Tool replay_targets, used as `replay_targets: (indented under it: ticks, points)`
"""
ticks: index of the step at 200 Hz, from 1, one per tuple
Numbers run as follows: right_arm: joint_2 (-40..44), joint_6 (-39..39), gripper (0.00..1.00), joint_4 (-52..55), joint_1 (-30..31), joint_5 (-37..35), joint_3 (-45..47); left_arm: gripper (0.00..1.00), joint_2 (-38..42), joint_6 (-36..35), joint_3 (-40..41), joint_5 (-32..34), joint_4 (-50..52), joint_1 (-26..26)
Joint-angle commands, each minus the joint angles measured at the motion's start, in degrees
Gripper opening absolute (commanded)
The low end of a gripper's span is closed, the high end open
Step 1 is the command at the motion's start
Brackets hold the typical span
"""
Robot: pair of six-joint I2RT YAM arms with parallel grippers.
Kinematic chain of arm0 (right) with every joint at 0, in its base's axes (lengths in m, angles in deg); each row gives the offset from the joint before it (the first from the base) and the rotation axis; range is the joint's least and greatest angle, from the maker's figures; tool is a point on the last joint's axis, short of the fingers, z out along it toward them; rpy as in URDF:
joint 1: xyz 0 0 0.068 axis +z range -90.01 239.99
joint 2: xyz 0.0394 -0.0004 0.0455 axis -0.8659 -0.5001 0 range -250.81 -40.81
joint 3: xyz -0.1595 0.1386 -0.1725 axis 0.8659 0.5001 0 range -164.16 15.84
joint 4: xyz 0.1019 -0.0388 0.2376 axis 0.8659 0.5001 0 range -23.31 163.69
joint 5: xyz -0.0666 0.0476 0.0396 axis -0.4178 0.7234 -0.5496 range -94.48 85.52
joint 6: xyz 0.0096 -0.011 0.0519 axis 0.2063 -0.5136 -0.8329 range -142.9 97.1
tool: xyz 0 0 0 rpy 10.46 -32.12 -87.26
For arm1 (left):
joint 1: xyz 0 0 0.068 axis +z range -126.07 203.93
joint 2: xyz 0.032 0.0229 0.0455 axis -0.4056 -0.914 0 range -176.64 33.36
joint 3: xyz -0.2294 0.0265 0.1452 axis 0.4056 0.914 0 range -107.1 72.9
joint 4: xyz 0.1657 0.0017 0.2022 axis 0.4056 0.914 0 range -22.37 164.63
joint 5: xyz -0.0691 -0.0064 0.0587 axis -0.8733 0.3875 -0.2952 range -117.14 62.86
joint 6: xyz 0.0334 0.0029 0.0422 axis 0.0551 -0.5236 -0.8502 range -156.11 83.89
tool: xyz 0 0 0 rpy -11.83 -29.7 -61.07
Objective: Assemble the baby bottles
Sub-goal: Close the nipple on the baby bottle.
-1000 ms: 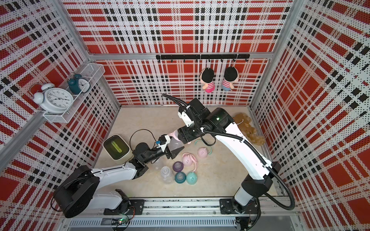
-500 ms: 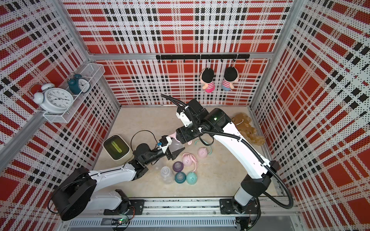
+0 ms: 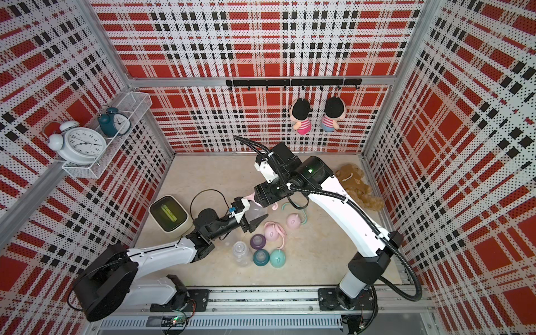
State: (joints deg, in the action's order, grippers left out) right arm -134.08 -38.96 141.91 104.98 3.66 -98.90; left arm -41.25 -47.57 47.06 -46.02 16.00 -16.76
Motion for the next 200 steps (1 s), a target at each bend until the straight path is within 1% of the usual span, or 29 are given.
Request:
replay_targets:
  ticks: [1, 58, 94, 153, 173, 182, 192, 200]
  points:
    - [0.17, 1.24, 0.63, -0.95, -1.16, 1.81, 2.17, 0.0, 1.74, -1.45, 0.0, 1.02, -2.68, -0.75]
    - [1.05, 2.52, 0.63, -2.21, -3.43, 3.18, 4.54, 0.0, 1.4, -2.66, 0.17, 2.85, -2.77, -1.32]
    - [1.6, 3.12, 0.63, -2.96, -3.85, 5.54, 6.06, 0.0, 0.96, -2.9, 0.19, 3.75, -3.54, -1.5]
    - [4.59, -0.08, 0.62, -7.14, -3.86, 8.29, 10.88, 0.0, 0.05, -0.33, -0.14, 2.48, -6.45, -1.59]
    - [5.21, -2.6, 0.59, -7.97, -3.86, 7.28, 12.24, 0.0, -0.12, -0.09, -0.76, 5.43, -6.46, -2.5]
    - [5.45, -4.17, 0.59, -8.12, -3.87, 6.27, 12.99, 0.0, -0.02, -0.05, -1.0, 7.34, -6.46, -3.09]
    - [5.71, -5.94, 0.62, -8.52, -3.87, 5.44, 13.92, 0.0, -0.01, -0.04, -1.3, 9.26, -6.35, -3.58]
    - [6.11, -7.63, 0.61, -9.27, -3.86, 4.87, 14.94, 0.0, -0.06, -0.1, -1.52, 10.44, -6.37, -3.86]
